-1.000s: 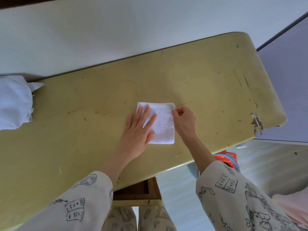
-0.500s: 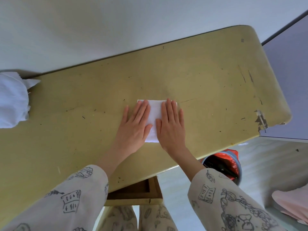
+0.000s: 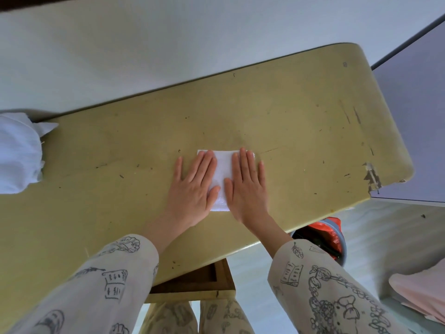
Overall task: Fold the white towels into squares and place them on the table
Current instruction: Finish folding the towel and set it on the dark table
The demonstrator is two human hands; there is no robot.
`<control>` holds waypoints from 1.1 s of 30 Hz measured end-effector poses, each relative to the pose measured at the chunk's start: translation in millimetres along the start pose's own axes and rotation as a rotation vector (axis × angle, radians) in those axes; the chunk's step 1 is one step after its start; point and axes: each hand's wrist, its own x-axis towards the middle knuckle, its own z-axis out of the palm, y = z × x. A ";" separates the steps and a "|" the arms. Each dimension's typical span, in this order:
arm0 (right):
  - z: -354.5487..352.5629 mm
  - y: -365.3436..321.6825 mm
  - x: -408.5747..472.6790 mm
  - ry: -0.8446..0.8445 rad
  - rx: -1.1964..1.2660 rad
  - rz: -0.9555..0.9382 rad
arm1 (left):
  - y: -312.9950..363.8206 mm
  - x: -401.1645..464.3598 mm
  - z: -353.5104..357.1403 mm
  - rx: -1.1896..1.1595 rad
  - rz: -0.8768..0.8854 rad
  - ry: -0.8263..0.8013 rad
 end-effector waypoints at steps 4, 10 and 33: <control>-16.6 9.0 -9.3 0.024 0.281 -0.026 | 5.0 -5.3 -13.9 0.002 -0.032 0.026; -44.8 17.3 -30.1 0.151 0.546 0.375 | 17.8 -30.0 -29.2 -0.071 -0.234 0.091; -48.4 22.1 -19.8 0.028 0.749 0.599 | -19.3 45.3 -36.9 -0.401 0.170 0.088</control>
